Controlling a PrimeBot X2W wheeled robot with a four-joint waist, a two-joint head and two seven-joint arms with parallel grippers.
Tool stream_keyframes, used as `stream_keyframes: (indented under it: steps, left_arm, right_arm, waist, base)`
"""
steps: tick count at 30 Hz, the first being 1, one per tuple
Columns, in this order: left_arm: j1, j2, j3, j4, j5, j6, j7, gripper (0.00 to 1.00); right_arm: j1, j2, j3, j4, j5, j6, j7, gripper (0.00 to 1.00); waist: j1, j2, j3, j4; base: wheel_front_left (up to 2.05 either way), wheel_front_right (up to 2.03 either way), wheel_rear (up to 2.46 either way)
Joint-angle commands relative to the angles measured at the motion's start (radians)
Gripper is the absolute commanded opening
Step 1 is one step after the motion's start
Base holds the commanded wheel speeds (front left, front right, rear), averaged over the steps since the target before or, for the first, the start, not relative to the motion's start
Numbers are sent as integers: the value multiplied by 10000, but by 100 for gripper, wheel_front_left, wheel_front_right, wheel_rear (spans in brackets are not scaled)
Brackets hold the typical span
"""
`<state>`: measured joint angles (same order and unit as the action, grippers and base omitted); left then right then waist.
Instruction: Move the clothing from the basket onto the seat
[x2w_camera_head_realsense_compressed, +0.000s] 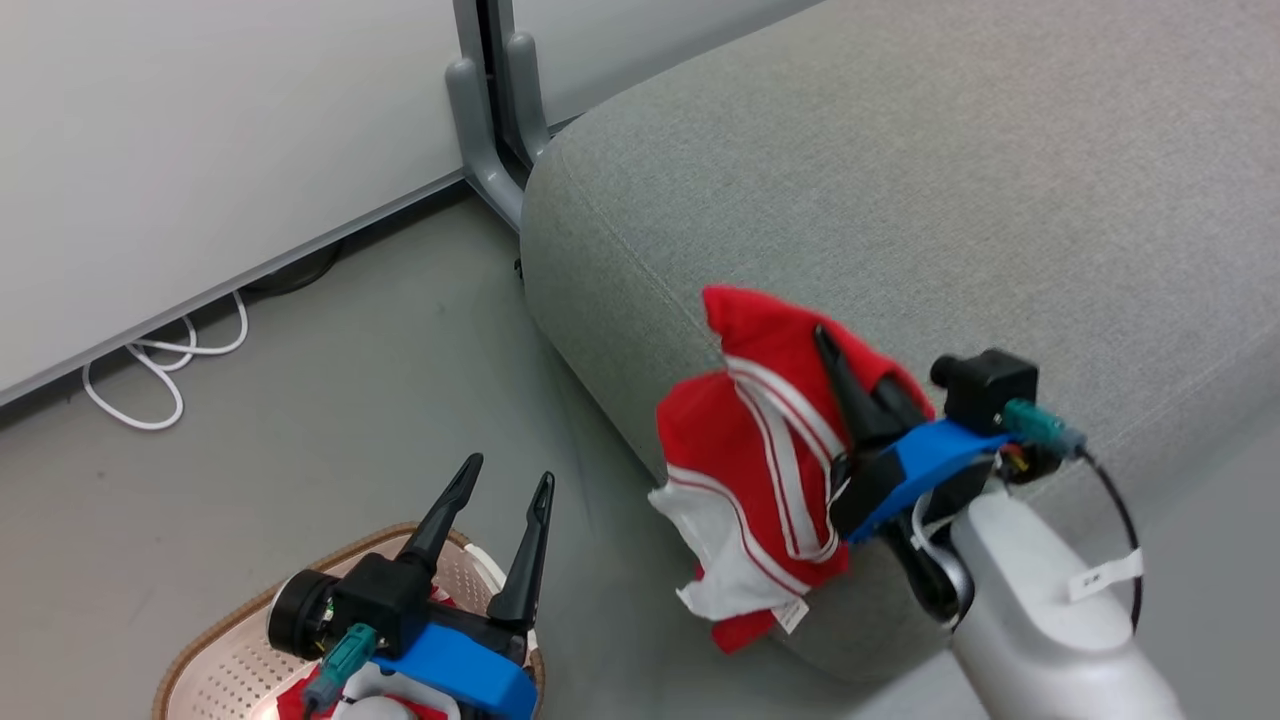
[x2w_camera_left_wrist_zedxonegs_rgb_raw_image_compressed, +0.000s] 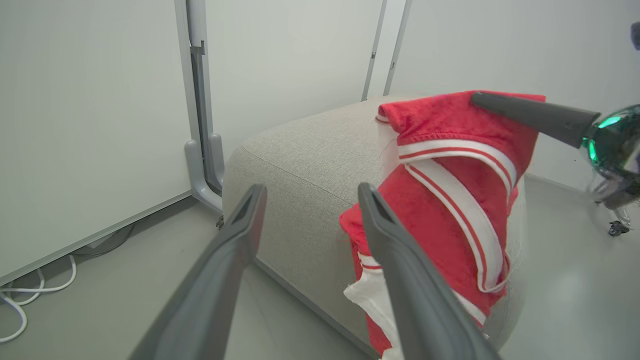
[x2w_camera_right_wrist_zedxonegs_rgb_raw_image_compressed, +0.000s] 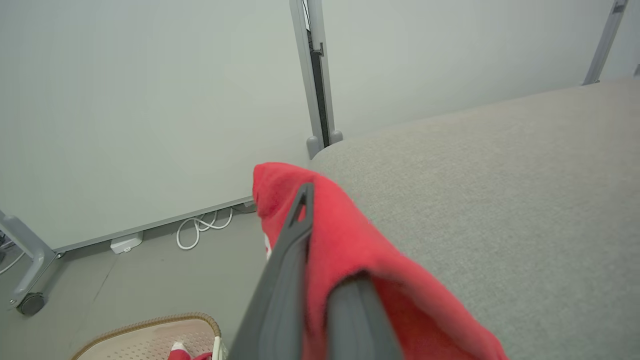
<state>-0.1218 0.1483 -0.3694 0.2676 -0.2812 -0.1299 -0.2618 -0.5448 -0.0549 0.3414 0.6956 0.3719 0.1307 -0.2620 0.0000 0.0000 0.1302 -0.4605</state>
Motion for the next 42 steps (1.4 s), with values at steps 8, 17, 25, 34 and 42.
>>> stream_keyframes:
  steps: [8, 17, 25, 34, 42]
  left_arm:
    - [-906, 609, -466, -433, 199, -9, -48, 100]
    - [-1841, 1213, -533, -1230, 458, -10, -48, 100]
    - [-2856, 1894, -873, -1946, 585, -10, -44, 100]
    - [-3307, 2137, -1140, -2254, 627, -10, -24, 100]
    - [-3401, 2057, -1192, -2090, 561, -9, -36, 100]
  right_arm:
    - [-2451, -1350, -1468, -951, 233, 1, 721, 0]
    - [-4233, -2845, -3770, -2139, 249, 1, 1488, 0]
    - [-4452, -3103, -5622, -2210, -396, 1, 1627, 0]
    - [-4094, -2709, -6374, -202, -1801, 1, 1065, 0]
    - [-4453, -2643, -6669, 1135, -2371, 1, 512, 0]
  waist:
    - [0, 0, 1504, 712]
    - [0, 0, 3448, 1280]
    - [0, 0, 5074, 1690]
    - [0, 0, 5886, 1983]
    - [0, 0, 5872, 2103]
  base:
    - [0, 0, 0]
    - [0, 0, 0]
    - [0, 0, 0]
    - [0, 0, 0]
    - [0, 0, 0]
